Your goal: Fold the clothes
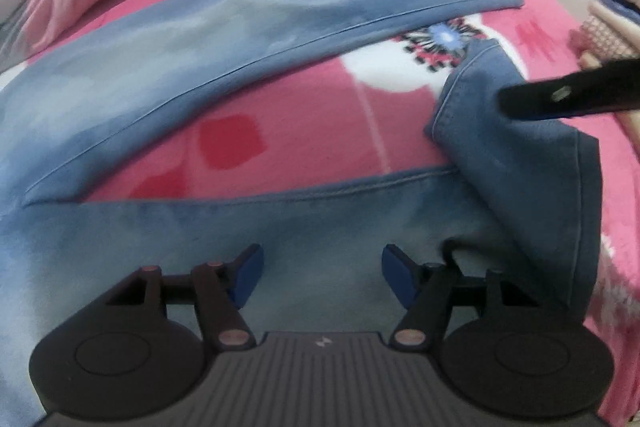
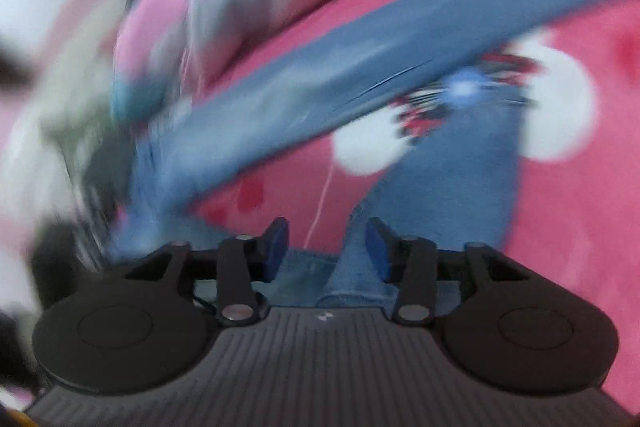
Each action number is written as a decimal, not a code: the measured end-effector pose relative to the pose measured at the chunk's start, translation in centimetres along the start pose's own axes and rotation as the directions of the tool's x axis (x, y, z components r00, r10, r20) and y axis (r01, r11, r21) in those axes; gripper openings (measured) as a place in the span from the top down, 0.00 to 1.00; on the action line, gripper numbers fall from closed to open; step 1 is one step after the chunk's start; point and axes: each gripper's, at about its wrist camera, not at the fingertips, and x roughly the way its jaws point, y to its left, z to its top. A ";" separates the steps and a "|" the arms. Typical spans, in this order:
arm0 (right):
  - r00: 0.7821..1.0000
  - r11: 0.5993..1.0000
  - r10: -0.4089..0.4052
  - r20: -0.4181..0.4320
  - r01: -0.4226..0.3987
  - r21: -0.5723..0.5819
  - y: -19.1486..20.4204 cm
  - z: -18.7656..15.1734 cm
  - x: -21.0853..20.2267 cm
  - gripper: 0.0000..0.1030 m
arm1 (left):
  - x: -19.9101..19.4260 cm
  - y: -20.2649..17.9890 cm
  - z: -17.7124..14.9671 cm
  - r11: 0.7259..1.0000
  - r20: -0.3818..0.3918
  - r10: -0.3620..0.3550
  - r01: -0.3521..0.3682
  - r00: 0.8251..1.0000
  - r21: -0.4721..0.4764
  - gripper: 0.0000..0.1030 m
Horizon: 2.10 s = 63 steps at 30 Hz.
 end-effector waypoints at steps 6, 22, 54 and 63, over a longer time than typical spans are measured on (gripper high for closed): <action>0.996 0.993 0.015 -0.085 -0.025 -0.116 1.6 0.9 2.0 0.54 | 0.2 0.3 -0.7 1.000 0.016 0.018 -0.018 1.000 -0.015 0.35; 0.997 0.972 -0.003 0.075 -0.015 0.233 -7.0 1.1 0.1 0.67 | 0.2 0.0 -1.5 0.998 0.040 0.069 -0.069 0.997 -0.010 0.32; 0.985 0.783 0.161 0.054 -0.161 0.600 -9.0 -0.1 6.5 0.76 | 0.6 -0.6 -2.1 0.994 0.066 0.110 -0.109 0.992 -0.030 0.27; 0.965 0.808 0.134 0.227 -0.239 0.539 -8.7 0.6 0.5 0.88 | 0.4 -0.8 -2.1 0.992 0.054 0.119 -0.118 0.991 -0.037 0.27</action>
